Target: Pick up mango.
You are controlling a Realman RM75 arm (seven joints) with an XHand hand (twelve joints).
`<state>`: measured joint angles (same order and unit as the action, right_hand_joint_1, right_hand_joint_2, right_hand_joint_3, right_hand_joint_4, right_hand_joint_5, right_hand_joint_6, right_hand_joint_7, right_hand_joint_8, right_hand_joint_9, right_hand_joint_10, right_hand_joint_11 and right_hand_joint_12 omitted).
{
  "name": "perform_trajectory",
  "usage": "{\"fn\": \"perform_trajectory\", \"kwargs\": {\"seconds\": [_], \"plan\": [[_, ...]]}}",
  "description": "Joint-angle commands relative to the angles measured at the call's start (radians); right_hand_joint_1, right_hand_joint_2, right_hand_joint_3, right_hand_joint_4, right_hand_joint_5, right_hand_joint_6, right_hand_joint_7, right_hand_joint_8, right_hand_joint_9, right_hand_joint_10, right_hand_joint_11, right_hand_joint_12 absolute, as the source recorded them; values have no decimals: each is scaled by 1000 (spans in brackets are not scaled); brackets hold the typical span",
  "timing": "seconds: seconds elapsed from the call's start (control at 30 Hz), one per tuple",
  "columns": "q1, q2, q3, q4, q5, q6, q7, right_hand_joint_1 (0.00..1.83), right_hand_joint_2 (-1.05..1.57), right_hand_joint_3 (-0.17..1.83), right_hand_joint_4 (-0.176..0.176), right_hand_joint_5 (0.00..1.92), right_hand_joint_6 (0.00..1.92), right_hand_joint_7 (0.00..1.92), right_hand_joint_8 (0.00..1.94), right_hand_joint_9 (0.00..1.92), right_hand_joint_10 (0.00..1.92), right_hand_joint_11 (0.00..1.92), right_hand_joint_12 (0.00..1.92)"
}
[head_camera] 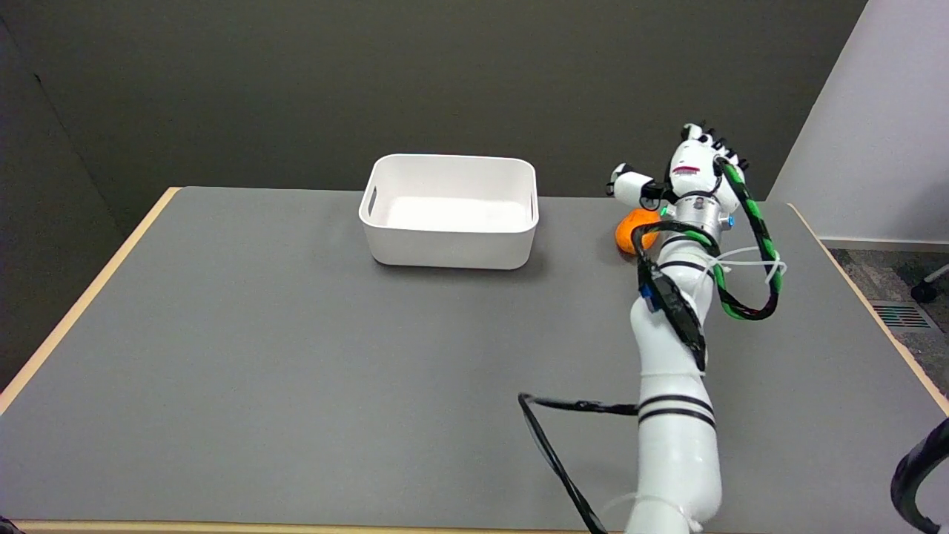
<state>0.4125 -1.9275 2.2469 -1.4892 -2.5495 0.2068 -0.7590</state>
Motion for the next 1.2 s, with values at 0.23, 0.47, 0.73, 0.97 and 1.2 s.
{"fn": "perform_trajectory", "kwargs": {"seconds": [0.23,0.47,0.73,0.97,1.2], "plan": [[331,-84,332,476,-5,415,-62,404,699,847,-147,49,292,121,367,109,767,139,1430],[335,-88,331,591,153,565,-59,286,741,796,-176,34,339,143,364,118,774,141,1400],[318,-79,96,745,421,851,-43,205,702,821,-176,55,336,162,381,137,770,146,1391],[262,-86,-251,648,528,888,-4,217,687,813,-171,69,359,178,355,159,746,77,1365],[273,-71,-351,622,518,840,-51,229,623,955,-148,72,345,137,382,141,696,-1,1277]]}}
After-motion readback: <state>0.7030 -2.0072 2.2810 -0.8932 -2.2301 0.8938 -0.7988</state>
